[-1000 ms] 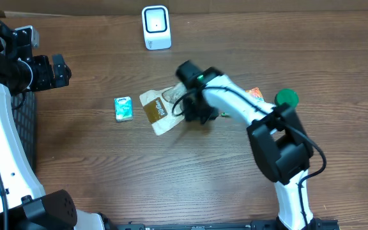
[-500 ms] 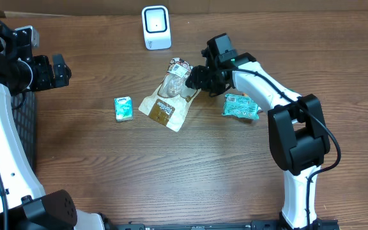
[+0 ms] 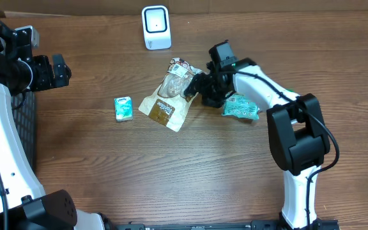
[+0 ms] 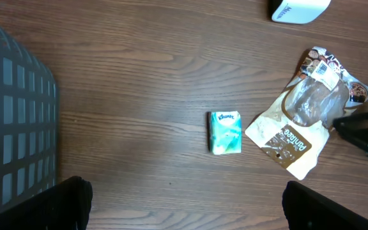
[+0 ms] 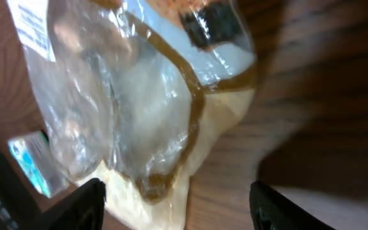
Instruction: Scan the item barcode
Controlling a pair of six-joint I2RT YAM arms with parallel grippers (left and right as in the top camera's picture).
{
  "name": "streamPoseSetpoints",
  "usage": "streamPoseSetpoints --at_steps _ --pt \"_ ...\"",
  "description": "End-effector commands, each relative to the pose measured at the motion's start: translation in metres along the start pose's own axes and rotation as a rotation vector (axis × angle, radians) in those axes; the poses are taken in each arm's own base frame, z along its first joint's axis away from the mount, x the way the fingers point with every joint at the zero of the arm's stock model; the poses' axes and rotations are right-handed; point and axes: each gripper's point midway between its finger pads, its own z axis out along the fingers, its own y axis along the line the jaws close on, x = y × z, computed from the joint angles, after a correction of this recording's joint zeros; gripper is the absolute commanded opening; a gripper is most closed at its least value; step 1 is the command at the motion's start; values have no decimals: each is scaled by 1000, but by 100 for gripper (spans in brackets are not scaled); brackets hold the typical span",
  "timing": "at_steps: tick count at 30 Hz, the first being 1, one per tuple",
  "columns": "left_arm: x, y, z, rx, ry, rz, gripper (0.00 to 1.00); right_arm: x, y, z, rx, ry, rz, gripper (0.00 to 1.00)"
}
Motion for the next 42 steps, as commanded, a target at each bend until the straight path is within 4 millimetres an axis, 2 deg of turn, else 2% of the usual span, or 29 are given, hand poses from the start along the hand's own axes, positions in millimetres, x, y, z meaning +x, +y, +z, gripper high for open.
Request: streamPoseSetpoints --at_steps 1,6,10,13,15,18,20,22,25,28,31,36,39,42 --pt "-2 -3 0 7 -5 23 99 9 -16 25 54 -27 125 70" --pt "-2 -3 0 7 -5 23 99 4 -7 56 -78 -52 63 71" --pt "-2 -3 0 7 -5 23 100 15 -7 87 -93 -30 45 66" --pt "-2 -3 0 7 -5 23 100 23 -1 108 -116 -30 -1 53" --pt "-2 -3 0 7 -5 23 100 24 3 115 -131 -35 -14 45" --pt "-2 -3 0 7 -5 23 100 23 11 116 -156 -51 -37 31" --pt "-2 -3 0 7 -5 23 100 23 11 115 -161 -44 -41 8" --pt "-2 -3 0 7 -5 23 100 24 12 113 -180 -21 -49 4" --pt "-2 -3 0 7 -5 23 100 25 18 104 -232 24 -43 4" --pt "-2 -3 0 7 -5 23 100 25 16 87 -212 38 -40 4" --pt "-2 -3 0 7 -5 23 100 34 21 54 -159 66 -113 4" --pt "-2 -3 0 7 -5 23 100 54 16 1 6 123 -240 4" --pt "-2 -3 0 7 -5 23 100 63 12 -25 85 157 -322 4" --pt "-2 -3 0 7 -5 23 100 71 6 -41 149 206 -422 4"
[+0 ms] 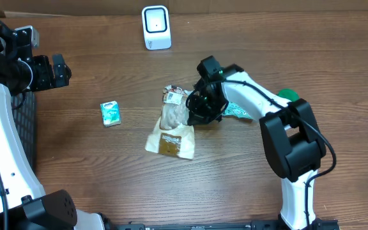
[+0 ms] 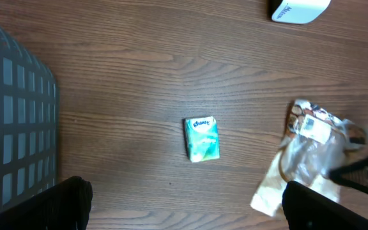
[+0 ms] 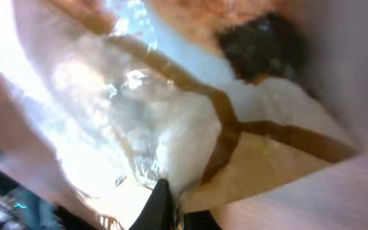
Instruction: Scan the item barcode
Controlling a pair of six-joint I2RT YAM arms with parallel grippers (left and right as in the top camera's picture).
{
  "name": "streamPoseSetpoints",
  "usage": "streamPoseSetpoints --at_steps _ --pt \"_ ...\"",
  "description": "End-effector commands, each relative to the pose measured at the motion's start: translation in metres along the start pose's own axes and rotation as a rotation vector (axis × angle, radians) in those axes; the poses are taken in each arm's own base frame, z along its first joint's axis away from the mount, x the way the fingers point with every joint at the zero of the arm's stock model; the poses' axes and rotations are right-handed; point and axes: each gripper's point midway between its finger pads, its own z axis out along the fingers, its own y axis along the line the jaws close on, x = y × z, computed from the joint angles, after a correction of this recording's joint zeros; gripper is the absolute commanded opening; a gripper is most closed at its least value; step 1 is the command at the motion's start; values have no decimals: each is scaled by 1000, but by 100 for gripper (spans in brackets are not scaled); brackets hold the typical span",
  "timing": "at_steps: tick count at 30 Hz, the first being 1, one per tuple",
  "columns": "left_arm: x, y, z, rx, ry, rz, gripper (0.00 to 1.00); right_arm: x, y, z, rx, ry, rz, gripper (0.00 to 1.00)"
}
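The item is a snack bag (image 1: pixel 171 128) with a clear window, a tan lower end and a white label at its far end. It lies mid-table, its right edge pinched by my right gripper (image 1: pixel 195 107), which is shut on it. The bag (image 3: pixel 171 108) fills the right wrist view, with the gripper (image 3: pixel 170 207) closed on its film at the bottom. A white scanner (image 1: pixel 156 27) stands at the back. My left gripper (image 1: pixel 59 70) hovers open at the far left, high above the table, its fingertips (image 2: pixel 75 201) in the bottom corners. From there the bag (image 2: pixel 308 160) shows at the right.
A small Kleenex pack (image 1: pixel 110 114) lies left of the bag, also the Kleenex pack (image 2: pixel 201 138) in the left wrist view. A teal packet (image 1: pixel 236 110) lies partly under the right arm. A dark basket (image 2: pixel 15 121) stands at the left table edge.
My right gripper was open against the bag's right edge; now it is shut on it. The bag has shifted toward the front and turned. The Kleenex pack lies farther left. The left arm has not moved.
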Motion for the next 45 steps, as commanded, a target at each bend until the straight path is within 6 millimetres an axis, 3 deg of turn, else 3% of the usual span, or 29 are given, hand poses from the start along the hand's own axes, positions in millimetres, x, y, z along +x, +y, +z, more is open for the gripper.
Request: streamPoseSetpoints --at_steps 1,8,14,19,20,22,27,35,45 --pt "-2 -3 0 7 -5 23 100 -7 5 -36 94 -77 -265 4" --pt "-2 -3 0 7 -5 23 100 -22 -17 -41 246 -124 -427 4" --pt "-2 -3 0 7 -5 23 100 -42 -8 -38 242 -196 -512 4" --pt "-2 -3 0 7 -5 23 100 -46 2 -32 225 -215 -544 4" --pt "-2 -3 0 7 -5 23 100 -45 3 -31 219 -216 -534 8" --pt "-2 -3 0 7 -5 23 100 -44 6 -31 197 -210 -524 33" --pt "-2 -3 0 7 -5 23 100 -48 -5 -37 159 -214 -363 55" --pt "-2 -3 0 7 -5 23 100 -43 -26 -32 139 -176 -283 56" --pt "-2 -3 0 7 -5 23 99 -45 -26 -30 136 -183 -286 56"
